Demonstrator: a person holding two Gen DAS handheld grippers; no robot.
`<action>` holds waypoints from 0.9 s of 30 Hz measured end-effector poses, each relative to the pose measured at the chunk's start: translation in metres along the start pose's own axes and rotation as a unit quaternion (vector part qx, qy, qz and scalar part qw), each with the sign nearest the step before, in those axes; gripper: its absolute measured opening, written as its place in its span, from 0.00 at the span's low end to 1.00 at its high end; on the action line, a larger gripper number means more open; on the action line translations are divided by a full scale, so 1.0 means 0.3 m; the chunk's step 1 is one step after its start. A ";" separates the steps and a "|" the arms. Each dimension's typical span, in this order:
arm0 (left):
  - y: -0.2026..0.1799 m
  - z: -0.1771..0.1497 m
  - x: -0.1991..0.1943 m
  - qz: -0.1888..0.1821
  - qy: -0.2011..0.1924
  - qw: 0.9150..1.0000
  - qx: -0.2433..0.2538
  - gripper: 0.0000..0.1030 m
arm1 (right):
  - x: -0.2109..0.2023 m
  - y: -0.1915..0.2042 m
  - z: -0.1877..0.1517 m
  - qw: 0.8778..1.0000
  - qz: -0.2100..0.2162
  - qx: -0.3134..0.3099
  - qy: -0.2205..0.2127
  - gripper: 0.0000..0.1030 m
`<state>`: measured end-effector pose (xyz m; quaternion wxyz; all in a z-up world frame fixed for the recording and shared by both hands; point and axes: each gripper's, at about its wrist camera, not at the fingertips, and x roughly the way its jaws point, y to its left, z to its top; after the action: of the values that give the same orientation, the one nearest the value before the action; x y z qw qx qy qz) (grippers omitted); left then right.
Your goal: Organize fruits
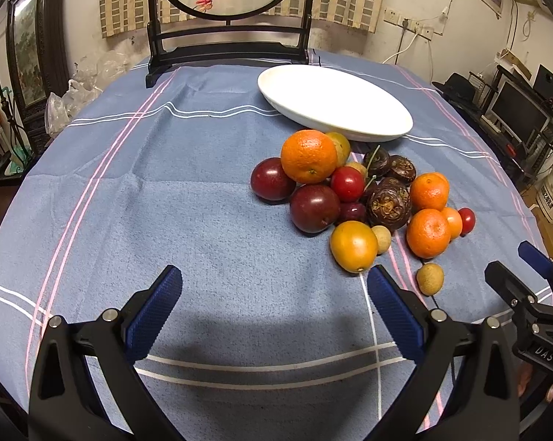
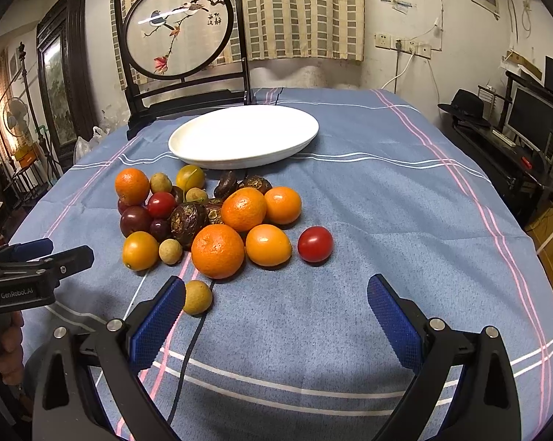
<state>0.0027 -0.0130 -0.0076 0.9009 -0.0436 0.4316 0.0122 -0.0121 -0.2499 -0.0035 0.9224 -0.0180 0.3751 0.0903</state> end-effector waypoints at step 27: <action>-0.009 -0.008 -0.004 -0.003 0.005 1.000 0.004 0.96 | 0.000 -0.001 -0.008 1.000 0.003 0.002 0.002 0.97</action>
<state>0.0001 -0.0159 -0.0082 0.8991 -0.0412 0.4358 0.0076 -0.0135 -0.2503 -0.0053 0.9216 -0.0148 0.3769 0.0921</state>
